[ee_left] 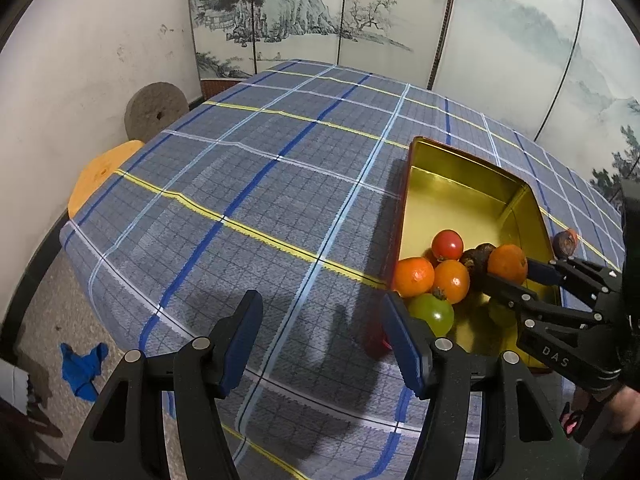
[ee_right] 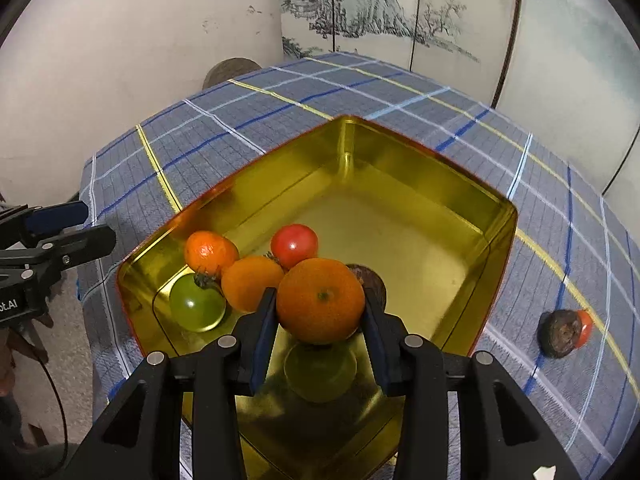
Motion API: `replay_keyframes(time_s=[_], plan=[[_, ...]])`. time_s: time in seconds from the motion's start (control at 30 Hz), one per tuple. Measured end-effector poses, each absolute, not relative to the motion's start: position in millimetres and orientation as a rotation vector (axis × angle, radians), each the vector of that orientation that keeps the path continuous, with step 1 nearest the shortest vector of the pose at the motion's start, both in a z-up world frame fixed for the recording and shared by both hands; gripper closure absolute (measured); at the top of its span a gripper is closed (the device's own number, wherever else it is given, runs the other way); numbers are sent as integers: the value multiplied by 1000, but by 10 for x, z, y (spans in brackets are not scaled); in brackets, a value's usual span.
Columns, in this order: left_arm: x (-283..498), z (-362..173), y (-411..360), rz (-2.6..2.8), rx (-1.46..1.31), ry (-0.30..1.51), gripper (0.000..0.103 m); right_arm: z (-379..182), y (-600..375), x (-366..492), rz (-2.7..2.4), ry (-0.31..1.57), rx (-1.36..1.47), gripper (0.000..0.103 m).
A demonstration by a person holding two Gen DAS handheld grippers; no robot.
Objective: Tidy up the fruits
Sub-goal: 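Carry the held mandarin over the tin and open the right gripper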
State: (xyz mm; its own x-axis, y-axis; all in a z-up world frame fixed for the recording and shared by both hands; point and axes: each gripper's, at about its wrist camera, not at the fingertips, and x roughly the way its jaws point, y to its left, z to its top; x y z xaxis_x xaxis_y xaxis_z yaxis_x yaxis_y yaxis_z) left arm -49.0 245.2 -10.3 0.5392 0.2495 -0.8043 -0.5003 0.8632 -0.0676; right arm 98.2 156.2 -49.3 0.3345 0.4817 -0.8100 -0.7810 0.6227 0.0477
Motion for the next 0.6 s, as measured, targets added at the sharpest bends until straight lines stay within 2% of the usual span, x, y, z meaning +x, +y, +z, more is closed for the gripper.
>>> replay_keyframes(time_s=[0.37, 0.6], plan=[[-451, -80, 2387, 434, -314, 895, 40, -485, 1533, 971, 855, 902, -354, 64], [-359, -59, 2249, 406, -292, 899, 40, -323, 1365, 963, 868, 861, -299, 58]])
